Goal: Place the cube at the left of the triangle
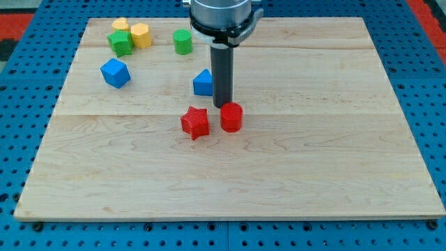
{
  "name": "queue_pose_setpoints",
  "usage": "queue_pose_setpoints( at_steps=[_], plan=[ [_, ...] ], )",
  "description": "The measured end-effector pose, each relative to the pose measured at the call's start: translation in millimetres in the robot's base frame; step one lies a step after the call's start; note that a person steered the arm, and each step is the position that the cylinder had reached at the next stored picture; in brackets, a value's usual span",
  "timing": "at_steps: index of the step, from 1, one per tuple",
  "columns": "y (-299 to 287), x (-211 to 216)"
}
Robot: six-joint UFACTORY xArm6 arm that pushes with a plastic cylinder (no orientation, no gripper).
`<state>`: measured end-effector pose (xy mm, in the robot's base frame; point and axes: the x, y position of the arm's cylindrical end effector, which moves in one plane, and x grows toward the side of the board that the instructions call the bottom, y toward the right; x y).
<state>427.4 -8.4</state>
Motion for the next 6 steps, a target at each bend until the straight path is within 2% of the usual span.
queue_pose_setpoints(
  at_steps=[1,2,3,4,5,6],
  plan=[
    [-92,1],
    [-207,1],
    [-296,-19],
    [-275,-61],
    [-231,-84],
    [-176,-71]
  ],
)
